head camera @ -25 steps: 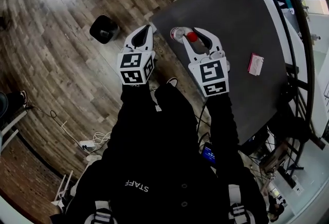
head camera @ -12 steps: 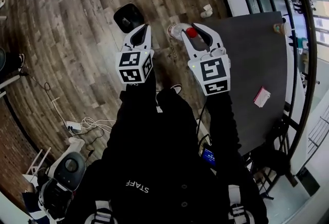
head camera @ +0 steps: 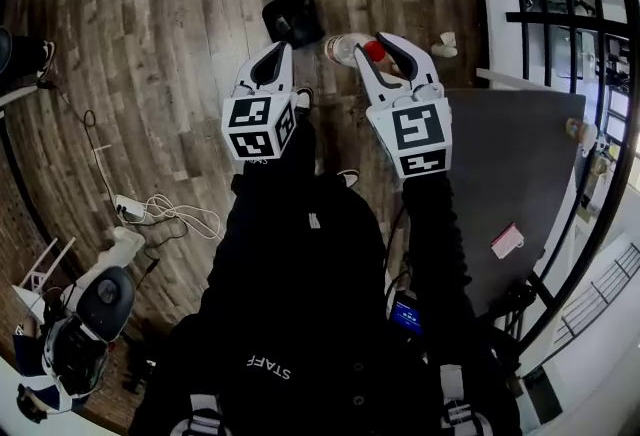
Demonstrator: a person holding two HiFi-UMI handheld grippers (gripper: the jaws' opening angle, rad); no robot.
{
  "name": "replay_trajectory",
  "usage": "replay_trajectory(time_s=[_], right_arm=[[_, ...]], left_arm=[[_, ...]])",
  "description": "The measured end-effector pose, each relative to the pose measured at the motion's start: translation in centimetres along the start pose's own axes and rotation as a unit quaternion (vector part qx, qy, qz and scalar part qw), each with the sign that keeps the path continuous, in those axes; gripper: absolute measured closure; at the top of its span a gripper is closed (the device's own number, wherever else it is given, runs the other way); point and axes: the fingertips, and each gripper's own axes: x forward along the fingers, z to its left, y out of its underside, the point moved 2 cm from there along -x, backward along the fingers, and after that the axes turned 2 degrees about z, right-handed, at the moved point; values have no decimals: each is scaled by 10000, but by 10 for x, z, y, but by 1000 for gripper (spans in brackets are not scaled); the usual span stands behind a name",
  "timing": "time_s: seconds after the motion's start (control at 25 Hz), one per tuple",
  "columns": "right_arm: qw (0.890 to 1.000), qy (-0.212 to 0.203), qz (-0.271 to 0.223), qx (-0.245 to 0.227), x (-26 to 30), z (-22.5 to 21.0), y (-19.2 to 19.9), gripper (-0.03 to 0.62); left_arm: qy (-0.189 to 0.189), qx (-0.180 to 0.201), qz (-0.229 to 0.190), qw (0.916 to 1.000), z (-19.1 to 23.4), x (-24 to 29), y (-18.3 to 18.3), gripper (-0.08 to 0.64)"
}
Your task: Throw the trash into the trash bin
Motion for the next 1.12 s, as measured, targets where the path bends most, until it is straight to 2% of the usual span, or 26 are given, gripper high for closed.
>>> replay_trajectory(time_s=[0.24,0.52,0.76,1.12], right_arm=[[9994,-309,27,-175,93,16,13,468],[9984,-528,28,-215,202,28,74,468],[9978,-616,96,-216,282,41,126,468],[9979,-611,220,55,368,60,207,469]], left_arm=[[-394,-216,-4,9990,73,33,26,560],[-766,-330,53,9965,149,89,91,560],[-838,-330,218,9957,195,145,152,560],[-822,-421,462,9947,239,204,236,560]])
